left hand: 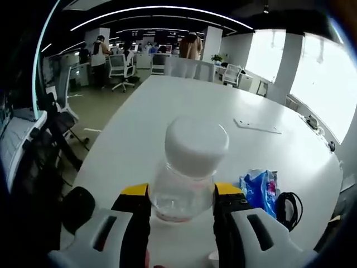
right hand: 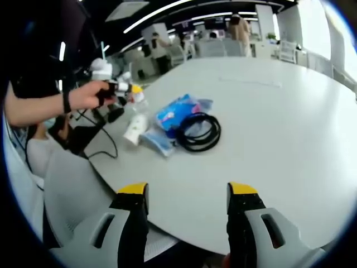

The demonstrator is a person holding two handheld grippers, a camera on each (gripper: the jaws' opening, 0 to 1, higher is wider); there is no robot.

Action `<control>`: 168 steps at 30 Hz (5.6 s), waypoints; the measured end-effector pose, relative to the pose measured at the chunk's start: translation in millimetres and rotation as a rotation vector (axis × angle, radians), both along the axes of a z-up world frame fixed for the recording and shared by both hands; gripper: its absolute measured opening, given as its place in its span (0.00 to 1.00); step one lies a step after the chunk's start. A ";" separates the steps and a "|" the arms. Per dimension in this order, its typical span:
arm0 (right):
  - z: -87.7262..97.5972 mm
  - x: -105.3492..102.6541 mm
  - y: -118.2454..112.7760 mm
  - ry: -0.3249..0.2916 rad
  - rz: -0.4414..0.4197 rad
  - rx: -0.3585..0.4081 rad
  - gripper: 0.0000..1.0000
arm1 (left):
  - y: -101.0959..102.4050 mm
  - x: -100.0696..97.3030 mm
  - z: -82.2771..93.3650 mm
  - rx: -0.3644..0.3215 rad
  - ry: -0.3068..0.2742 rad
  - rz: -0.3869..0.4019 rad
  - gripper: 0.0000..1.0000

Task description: Arrange the tabletop items into an orderly group along one side of the table until the central work area is clear of visible clutter.

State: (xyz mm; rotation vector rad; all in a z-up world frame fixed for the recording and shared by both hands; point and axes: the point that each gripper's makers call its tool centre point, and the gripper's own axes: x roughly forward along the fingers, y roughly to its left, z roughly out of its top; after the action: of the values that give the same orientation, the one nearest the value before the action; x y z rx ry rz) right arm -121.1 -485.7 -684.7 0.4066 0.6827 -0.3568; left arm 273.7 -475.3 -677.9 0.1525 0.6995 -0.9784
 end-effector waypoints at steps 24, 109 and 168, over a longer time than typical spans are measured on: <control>-4.1 2.0 3.2 -0.009 0.004 0.014 0.55 | 24.6 -21.9 8.3 -0.038 0.016 -0.039 0.47; -6.3 1.0 11.0 -0.003 0.013 0.026 0.55 | 53.7 -148.0 -60.9 0.029 0.417 -0.156 0.41; 0.2 46.4 31.1 -0.060 0.140 0.073 0.49 | 92.2 -195.6 -43.1 0.137 0.119 -0.614 0.38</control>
State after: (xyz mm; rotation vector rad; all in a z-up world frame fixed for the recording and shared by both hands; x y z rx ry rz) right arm -74.7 -454.6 -684.5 0.4342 0.6629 -0.1870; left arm 78.1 -383.1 -721.0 0.4502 0.8502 -1.5341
